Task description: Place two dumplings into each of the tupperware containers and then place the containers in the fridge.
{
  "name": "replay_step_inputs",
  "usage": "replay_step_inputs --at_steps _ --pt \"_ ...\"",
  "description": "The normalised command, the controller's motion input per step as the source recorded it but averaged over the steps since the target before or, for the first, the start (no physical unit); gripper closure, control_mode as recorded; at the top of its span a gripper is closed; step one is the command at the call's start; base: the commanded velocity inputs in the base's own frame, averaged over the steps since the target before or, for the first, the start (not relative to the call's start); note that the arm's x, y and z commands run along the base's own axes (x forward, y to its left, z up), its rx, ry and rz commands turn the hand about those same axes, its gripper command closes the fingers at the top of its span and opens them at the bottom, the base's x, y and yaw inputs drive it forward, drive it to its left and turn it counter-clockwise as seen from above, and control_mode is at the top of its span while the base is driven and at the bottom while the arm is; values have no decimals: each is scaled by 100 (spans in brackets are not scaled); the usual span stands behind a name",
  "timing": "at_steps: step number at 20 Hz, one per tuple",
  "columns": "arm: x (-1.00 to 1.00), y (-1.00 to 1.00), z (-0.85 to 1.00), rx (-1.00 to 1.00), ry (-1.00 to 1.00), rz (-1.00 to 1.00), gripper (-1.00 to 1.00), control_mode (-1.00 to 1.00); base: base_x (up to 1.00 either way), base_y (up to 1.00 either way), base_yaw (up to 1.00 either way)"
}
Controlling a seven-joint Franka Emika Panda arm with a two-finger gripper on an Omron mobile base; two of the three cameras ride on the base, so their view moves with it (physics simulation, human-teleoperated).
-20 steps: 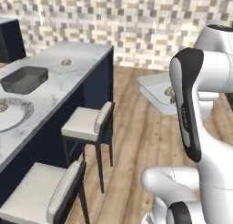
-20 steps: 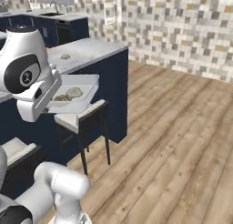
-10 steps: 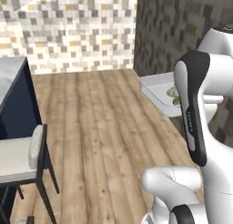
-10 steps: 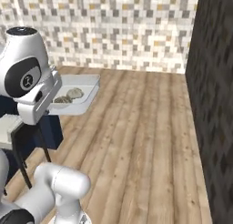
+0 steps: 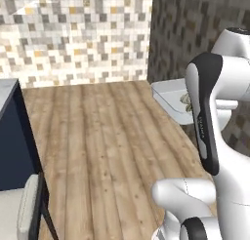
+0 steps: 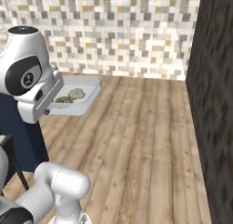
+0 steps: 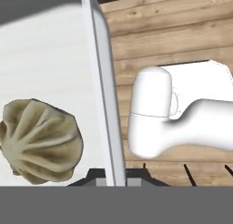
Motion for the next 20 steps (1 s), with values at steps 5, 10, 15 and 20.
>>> replay_step_inputs --at_steps 5,10,15,20 --pt "0 0 0 0 0 0 100 100 100 -28 3" --pt "0 0 0 0 0 0 100 100 100 -34 8" --pt "0 0 0 0 0 0 100 100 100 -37 11" --pt "0 0 0 0 0 0 100 100 100 -35 11"
